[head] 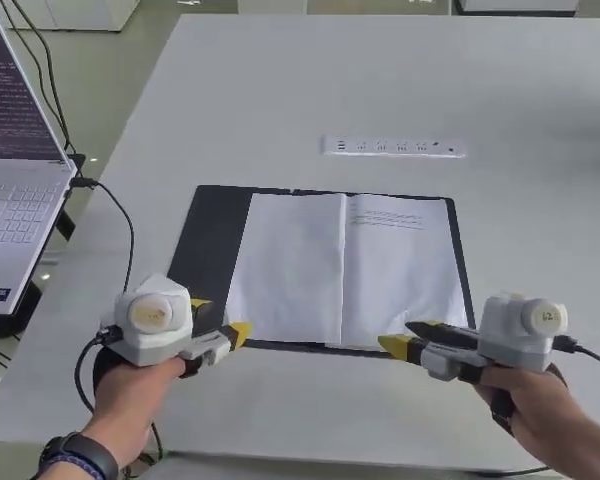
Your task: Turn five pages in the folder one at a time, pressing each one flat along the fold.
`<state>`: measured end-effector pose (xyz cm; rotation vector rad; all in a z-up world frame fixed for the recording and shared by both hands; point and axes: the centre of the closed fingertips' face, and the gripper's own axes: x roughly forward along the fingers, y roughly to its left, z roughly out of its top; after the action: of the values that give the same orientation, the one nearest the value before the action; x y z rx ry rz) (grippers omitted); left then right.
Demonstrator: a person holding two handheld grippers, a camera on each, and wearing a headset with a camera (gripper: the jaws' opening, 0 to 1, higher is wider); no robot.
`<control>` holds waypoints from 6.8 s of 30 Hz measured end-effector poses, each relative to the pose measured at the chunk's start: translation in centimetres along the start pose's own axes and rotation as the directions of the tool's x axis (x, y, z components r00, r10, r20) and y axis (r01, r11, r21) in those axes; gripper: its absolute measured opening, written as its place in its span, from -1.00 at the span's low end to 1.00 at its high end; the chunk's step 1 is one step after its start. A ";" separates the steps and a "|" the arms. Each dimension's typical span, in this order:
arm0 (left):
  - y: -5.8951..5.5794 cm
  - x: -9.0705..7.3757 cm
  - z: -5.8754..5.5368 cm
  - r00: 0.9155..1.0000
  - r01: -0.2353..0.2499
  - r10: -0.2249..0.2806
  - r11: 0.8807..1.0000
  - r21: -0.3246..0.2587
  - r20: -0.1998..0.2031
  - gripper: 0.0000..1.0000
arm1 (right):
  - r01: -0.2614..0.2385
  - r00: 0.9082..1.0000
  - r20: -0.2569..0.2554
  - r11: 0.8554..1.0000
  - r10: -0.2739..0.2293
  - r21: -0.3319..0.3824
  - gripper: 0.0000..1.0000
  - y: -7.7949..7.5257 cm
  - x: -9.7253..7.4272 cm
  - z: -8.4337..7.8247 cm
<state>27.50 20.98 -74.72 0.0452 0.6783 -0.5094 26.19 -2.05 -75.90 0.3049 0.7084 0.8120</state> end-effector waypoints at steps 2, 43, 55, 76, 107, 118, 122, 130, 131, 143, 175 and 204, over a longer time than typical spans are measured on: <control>0.0 -0.4 0.6 1.000 0.000 0.000 1.000 0.013 0.010 -0.13 | 0.019 1.000 0.009 1.000 -0.019 -0.013 -0.10 -0.3 -0.7 0.3; -1.9 -7.1 5.0 0.992 -0.001 0.000 1.000 0.005 0.129 0.43 | 0.214 0.970 0.135 0.972 -0.201 -0.093 0.42 -1.3 -10.4 3.1; -3.2 -5.4 6.0 0.992 0.043 -0.046 0.999 0.027 0.119 0.44 | 0.230 0.963 0.159 0.971 -0.217 -0.068 0.43 -1.6 -11.3 3.3; -11.8 1.8 9.4 0.956 0.273 -0.287 0.946 0.178 0.059 0.44 | 0.273 0.951 0.167 0.961 -0.261 -0.051 0.44 -1.6 -13.2 2.2; -22.6 16.0 5.8 0.917 0.399 -0.379 0.888 0.231 -0.127 0.36 | 0.256 0.960 0.123 0.967 -0.253 -0.005 0.41 -1.5 -14.1 -0.6; -25.2 17.9 4.2 0.932 0.360 -0.329 0.890 0.279 -0.152 0.43 | 0.238 0.964 0.117 0.971 -0.240 0.023 0.38 -1.9 -13.2 -0.4; -25.3 18.8 3.4 0.939 0.343 -0.306 0.881 0.326 -0.160 0.47 | 0.236 0.965 0.111 0.971 -0.237 0.020 0.37 -2.0 -13.1 -0.2; -24.8 19.1 3.3 0.941 0.336 -0.298 0.874 0.351 -0.159 0.43 | 0.231 0.964 0.124 0.972 -0.235 0.046 0.34 -2.6 -13.1 0.0; -24.7 19.1 3.3 0.941 0.337 -0.299 0.874 0.349 -0.158 0.42 | 0.230 0.964 0.123 0.972 -0.234 0.047 0.34 -2.6 -13.1 0.0; -24.5 19.1 3.2 0.935 0.353 -0.318 0.871 0.341 -0.156 0.35 | 0.225 0.966 0.114 0.972 -0.231 0.063 0.31 -2.6 -12.9 -0.6; -23.2 18.4 3.5 0.934 0.355 -0.333 0.905 0.234 -0.130 0.07 | 0.183 0.971 0.134 0.977 -0.197 0.111 0.18 -4.6 -10.2 0.7; -23.2 18.4 3.5 0.937 0.347 -0.323 0.906 0.242 -0.136 0.05 | 0.030 0.994 0.096 0.979 -0.050 0.201 -0.05 -8.2 -3.0 3.3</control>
<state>30.96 -8.07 -80.36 0.2056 0.7094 -0.9340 31.59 -9.70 -76.26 0.5075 0.7004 0.6830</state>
